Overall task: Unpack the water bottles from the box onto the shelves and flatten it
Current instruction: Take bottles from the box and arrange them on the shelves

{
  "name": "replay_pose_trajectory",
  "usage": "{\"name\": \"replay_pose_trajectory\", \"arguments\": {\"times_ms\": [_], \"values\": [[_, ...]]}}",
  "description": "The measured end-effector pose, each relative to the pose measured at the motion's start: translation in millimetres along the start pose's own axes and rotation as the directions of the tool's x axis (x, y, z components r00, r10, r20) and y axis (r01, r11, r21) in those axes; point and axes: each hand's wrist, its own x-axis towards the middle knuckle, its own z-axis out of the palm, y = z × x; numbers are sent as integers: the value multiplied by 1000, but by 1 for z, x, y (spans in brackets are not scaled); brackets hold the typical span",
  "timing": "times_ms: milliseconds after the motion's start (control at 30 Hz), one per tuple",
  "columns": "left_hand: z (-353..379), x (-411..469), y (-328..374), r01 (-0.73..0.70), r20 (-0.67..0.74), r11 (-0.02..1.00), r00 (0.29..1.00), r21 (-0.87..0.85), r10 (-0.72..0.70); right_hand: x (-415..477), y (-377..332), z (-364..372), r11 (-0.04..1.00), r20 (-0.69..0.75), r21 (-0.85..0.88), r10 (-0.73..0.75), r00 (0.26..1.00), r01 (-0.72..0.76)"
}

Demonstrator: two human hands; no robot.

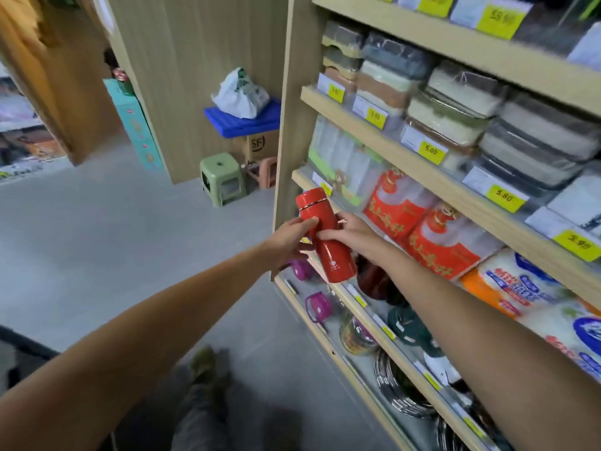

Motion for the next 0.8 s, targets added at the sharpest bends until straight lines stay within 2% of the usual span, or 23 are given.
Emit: {"name": "replay_pose_trajectory", "arguments": {"times_ms": [133,233,367,500,633,800], "values": [[-33,41,43,-43,109,998,993,-42,47,54,-37,0,996,-129,67,-43,991,51],[-53,68,79,-56,193,988,978,-143,83,85,-68,0,988,-230,120,-65,971,94],[-87,108,146,-127,299,982,940,-139,164,129,-128,-6,983,-449,85,-107,887,161],[-102,126,204,-222,354,966,899,-136,257,146,-176,-19,964,-525,55,-193,829,259],[-107,135,258,-399,328,906,844,-143,423,154,-224,-34,937,-601,-77,-317,734,341],[-101,131,324,-630,219,766,736,-127,641,160,-284,-57,897,-654,-178,-415,632,405]]}}
